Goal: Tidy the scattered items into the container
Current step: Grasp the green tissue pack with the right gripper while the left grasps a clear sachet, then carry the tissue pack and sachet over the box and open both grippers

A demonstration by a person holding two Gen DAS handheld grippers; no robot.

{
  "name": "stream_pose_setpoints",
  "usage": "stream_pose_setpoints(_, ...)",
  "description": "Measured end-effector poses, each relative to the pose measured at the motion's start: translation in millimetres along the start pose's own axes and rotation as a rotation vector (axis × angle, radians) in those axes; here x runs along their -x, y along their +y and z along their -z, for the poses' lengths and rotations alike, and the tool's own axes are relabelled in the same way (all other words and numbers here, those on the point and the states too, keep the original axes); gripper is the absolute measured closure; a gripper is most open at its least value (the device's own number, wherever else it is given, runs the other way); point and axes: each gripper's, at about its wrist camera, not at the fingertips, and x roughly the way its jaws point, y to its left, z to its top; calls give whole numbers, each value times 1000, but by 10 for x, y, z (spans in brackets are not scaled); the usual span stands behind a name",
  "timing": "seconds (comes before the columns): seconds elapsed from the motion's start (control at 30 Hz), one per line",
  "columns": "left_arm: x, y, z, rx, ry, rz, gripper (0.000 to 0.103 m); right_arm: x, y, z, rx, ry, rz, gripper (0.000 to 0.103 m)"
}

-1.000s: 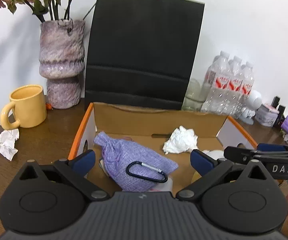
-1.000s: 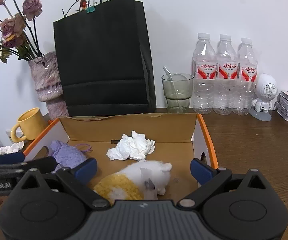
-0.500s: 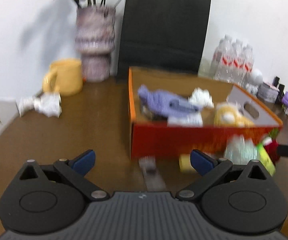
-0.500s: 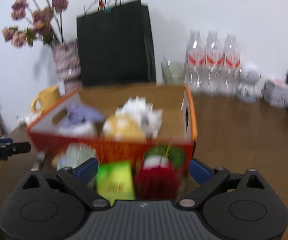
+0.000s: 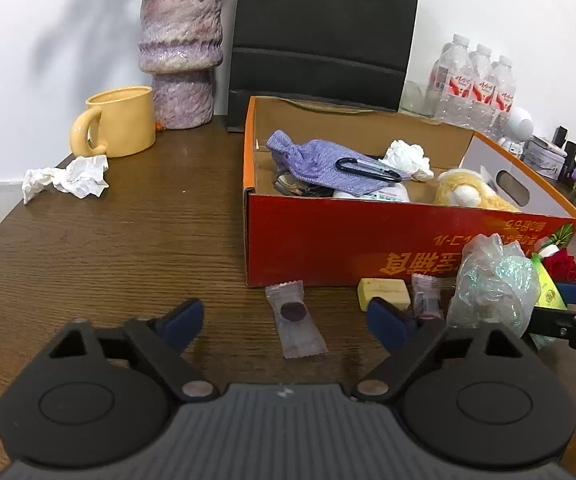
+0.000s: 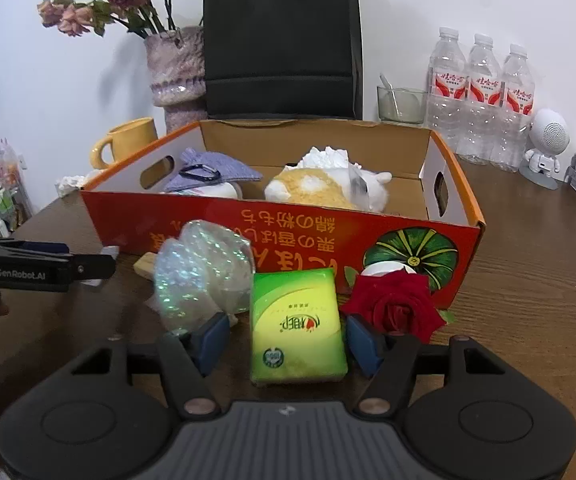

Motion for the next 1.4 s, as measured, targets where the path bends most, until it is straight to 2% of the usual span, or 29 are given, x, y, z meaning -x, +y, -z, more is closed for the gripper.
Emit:
stream_pose_setpoints(0.03, -30, -6, -7, -2, 7, 0, 19, -28, 4, -6, 1, 4, -1, 41)
stream_pose_setpoints(0.07, -55, -13, -5, -3, 14, 2, 23, -55, 7, -7, 4, 9, -2, 53)
stream_pose_setpoints(0.1, -75, -32, 1, -17, 10, -1, 28, -82, 11, 0, 7, 17, 1, 59)
stream_pose_setpoints(0.13, -82, -56, 10, -41, 3, -11, 33, -97, 9, 7, 4, 22, -2, 59)
stream_pose_setpoints(0.17, -82, -79, 16, -67, -4, -29, 50, -82, 2, 18, -1, 14, -9, 59)
stream_pose_setpoints(0.2, -67, -84, 21, -84, -15, -34, 77, -67, -1, 19, -1, 7, -13, 59)
stream_pose_setpoints(0.23, -53, -62, 17, -81, -17, -15, 82, -48, -3, 18, -1, -5, -15, 59)
stream_pose_setpoints(0.7, 142, -73, 63, -87, -55, 41, 82, 99, -41, 33, -18, -57, -25, 59)
stream_pose_setpoints(0.97, 426, -121, 48, -65, -114, 100, 82, 290, -79, -13, -35, -104, -41, 59)
stream_pose_setpoints(1.1, 649, -144, -93, -33, -191, 178, 82, 492, -161, -187, -45, -189, -36, 59)
stream_pose_setpoints(1.2, 724, -227, -284, -54, -257, 188, 82, 558, -274, -406, -56, -240, -25, 59)
stream_pose_setpoints(1.4, 479, -466, -756, -35, -330, 189, 82, 247, -405, -871, -80, -270, 10, 59)
